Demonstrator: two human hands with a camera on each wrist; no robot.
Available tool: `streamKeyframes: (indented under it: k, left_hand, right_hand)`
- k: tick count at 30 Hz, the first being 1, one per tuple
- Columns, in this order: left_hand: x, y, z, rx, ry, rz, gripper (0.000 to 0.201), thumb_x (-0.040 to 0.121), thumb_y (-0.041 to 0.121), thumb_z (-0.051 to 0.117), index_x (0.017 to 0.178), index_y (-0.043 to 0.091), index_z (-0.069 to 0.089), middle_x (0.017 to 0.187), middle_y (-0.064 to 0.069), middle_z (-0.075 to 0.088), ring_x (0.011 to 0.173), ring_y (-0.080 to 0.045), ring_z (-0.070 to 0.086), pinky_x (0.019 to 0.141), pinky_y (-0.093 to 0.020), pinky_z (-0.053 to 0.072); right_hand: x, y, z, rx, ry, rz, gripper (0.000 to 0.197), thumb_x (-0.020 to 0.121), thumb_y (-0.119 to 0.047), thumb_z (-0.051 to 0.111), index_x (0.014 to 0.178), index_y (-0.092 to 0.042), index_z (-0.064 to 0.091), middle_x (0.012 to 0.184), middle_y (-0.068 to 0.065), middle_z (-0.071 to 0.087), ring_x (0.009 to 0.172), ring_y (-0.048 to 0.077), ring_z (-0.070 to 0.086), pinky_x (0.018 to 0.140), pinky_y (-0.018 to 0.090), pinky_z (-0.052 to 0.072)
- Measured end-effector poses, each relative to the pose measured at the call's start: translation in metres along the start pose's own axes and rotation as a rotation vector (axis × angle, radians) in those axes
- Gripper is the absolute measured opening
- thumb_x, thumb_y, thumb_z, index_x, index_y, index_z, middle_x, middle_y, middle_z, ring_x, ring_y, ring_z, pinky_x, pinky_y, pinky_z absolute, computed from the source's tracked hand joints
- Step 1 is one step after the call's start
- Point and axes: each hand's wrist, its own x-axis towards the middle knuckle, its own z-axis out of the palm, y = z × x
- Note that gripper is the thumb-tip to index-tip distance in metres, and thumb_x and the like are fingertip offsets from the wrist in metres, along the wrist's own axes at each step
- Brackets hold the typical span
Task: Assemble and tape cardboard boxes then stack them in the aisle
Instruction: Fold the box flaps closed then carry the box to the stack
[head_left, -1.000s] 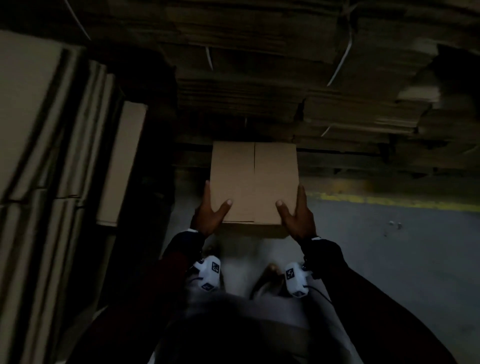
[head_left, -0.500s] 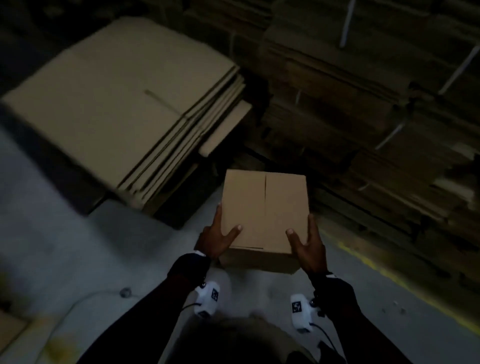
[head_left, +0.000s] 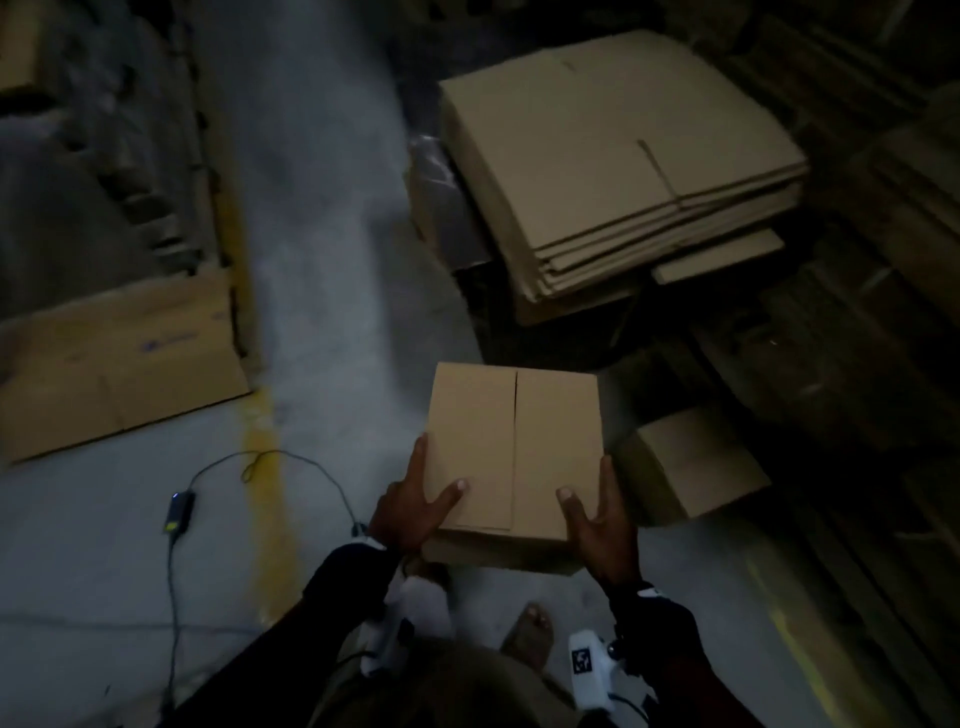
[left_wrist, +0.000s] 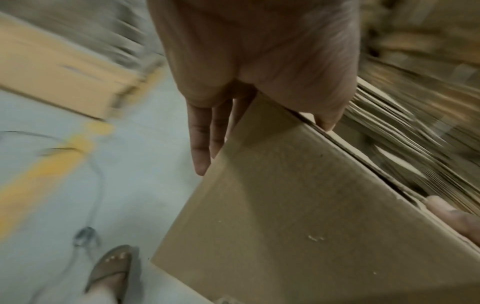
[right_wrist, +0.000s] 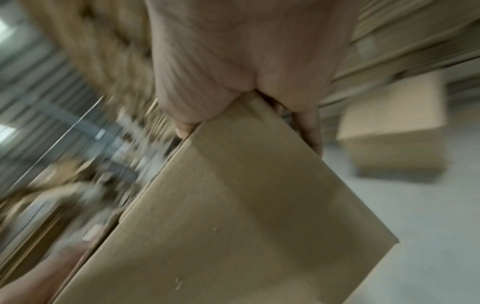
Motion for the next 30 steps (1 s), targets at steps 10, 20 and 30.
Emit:
streamKeyframes:
  k: [10,20,30]
  left_hand:
    - [-0.008,-0.128,-0.134,-0.261,0.304,-0.162,0.095,0.092,0.064,0.056,0.160,0.038,-0.006,0.156,-0.011,0.042,0.133,-0.036,0.051,0.104,-0.039,0.043]
    - [0.033,-0.158,-0.240,-0.413,0.418,-0.027,0.095,0.090,0.066,0.055,0.160,0.037,-0.002,0.162,-0.003,0.033,0.145,-0.029,0.038,0.107,-0.033,0.038]
    - [0.144,-0.144,-0.355,-0.280,0.399,0.000,0.095,0.086,0.079,0.049,0.157,0.047,-0.006,0.158,-0.009,0.040,0.134,-0.036,0.050,0.108,-0.042,0.043]
  right_hand:
    - [0.036,-0.099,0.191,-0.219,-0.311,-0.187,0.084,0.094,-0.049,0.066,0.160,-0.040,0.016,0.160,-0.005,0.040,0.143,0.016,0.043,0.116,0.043,0.041]
    - [0.082,-0.202,0.286,-0.169,-0.362,-0.320,0.084,0.095,-0.033,0.069,0.162,-0.021,0.018,0.164,-0.008,0.026,0.150,0.007,0.025,0.124,0.034,0.024]
    - [0.172,-0.282,0.358,-0.060,-0.290,-0.364,0.088,0.092,-0.042,0.069,0.161,-0.022,0.019,0.165,-0.004,0.026,0.152,0.013,0.026,0.123,0.034,0.024]
